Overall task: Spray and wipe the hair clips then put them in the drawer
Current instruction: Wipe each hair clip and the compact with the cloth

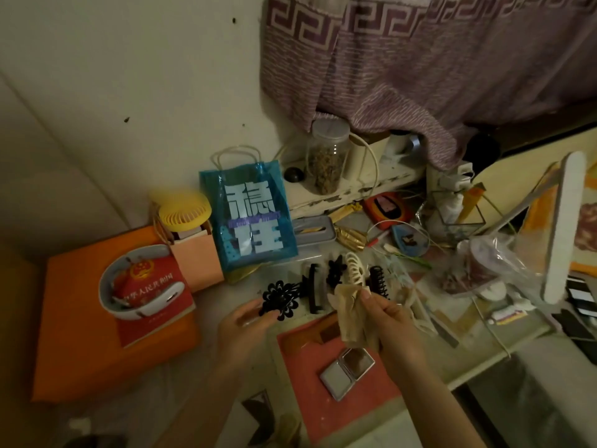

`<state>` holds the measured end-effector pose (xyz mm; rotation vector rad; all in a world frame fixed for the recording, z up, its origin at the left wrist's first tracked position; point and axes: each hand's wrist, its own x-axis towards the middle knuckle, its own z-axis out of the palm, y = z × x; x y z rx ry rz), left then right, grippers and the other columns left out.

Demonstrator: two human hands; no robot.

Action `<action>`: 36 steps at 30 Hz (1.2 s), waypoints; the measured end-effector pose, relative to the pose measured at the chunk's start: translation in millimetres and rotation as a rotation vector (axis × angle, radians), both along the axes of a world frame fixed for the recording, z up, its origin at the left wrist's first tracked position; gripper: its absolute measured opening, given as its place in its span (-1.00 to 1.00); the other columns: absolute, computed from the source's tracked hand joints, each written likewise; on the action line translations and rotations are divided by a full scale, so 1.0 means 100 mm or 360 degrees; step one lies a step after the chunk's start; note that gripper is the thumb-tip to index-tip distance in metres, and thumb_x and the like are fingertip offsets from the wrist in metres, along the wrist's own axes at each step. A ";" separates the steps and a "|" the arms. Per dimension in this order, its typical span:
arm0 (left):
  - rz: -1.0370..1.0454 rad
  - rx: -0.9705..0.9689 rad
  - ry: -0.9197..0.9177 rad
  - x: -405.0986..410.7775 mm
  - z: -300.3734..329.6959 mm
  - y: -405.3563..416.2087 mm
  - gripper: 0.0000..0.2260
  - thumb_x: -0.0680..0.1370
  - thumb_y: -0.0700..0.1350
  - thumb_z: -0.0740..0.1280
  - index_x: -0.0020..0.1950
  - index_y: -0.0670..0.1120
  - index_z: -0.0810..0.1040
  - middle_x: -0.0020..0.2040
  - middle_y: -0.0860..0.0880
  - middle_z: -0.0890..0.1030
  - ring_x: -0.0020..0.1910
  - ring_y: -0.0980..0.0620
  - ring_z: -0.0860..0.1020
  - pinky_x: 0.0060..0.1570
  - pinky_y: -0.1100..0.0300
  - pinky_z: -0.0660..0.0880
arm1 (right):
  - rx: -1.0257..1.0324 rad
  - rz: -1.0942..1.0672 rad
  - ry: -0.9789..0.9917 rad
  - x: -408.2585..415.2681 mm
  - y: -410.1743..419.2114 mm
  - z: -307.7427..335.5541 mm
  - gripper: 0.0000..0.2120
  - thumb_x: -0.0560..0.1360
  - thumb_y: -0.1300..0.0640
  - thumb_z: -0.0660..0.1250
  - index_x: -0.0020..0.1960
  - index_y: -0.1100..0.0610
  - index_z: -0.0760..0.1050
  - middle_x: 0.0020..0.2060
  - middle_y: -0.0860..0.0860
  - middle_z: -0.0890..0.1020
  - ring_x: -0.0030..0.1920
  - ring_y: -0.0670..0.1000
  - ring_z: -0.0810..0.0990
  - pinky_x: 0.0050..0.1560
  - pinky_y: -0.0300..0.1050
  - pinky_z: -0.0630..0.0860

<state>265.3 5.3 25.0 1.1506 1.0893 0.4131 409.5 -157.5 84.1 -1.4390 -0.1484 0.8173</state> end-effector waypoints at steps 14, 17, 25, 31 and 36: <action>-0.0098 0.0089 0.0223 0.53 -0.72 0.29 -0.71 0.51 -0.28 0.38 0.22 -0.25 0.56 0.17 -0.21 0.59 0.19 -0.18 0.55 0.26 -0.14 0.44 | -0.0349 0.0083 0.0075 0.24 0.17 -0.70 -0.75 0.58 0.18 0.24 -0.21 0.20 0.59 -0.44 0.00 0.61 -0.39 -0.06 0.59 -0.36 -0.25 0.48; -0.0015 0.0029 0.0237 0.64 -0.84 0.35 -0.69 0.48 -0.29 0.41 0.22 -0.25 0.56 0.19 -0.21 0.59 0.21 -0.16 0.54 0.26 -0.14 0.44 | -0.0427 0.0077 0.0106 0.28 0.22 -0.83 -0.74 0.58 0.19 0.24 -0.22 0.19 0.60 -0.43 0.03 0.62 -0.36 -0.05 0.60 -0.30 -0.19 0.46; 0.0151 -0.0042 0.0229 0.83 -1.12 0.47 -0.72 0.43 -0.34 0.44 0.12 -0.16 0.60 0.13 -0.19 0.60 0.08 -0.06 0.56 0.07 0.16 0.50 | -0.0569 0.0055 0.0206 0.36 0.29 -1.06 -0.78 0.57 0.14 0.26 -0.02 0.24 0.63 -0.17 0.19 0.68 -0.14 0.14 0.63 -0.12 -0.03 0.49; 0.0176 0.0090 0.0303 0.81 -1.28 0.52 -0.73 0.43 -0.32 0.45 0.12 -0.20 0.62 0.04 -0.12 0.63 0.00 0.03 0.58 -0.05 0.37 0.49 | -0.0574 0.0043 0.0255 0.37 0.29 -1.18 -0.79 0.56 0.13 0.27 -0.04 0.21 0.64 -0.23 0.10 0.69 -0.20 0.05 0.64 -0.23 -0.13 0.51; 0.0133 0.0173 0.0386 0.77 -1.37 0.54 -0.74 0.45 -0.30 0.44 0.14 -0.27 0.62 0.09 -0.19 0.64 0.10 -0.08 0.59 0.20 0.06 0.50 | -0.0553 0.0079 0.0250 0.36 0.26 -1.23 -0.76 0.57 0.13 0.26 -0.02 0.28 0.62 -0.19 0.21 0.65 -0.16 0.15 0.60 -0.15 -0.03 0.48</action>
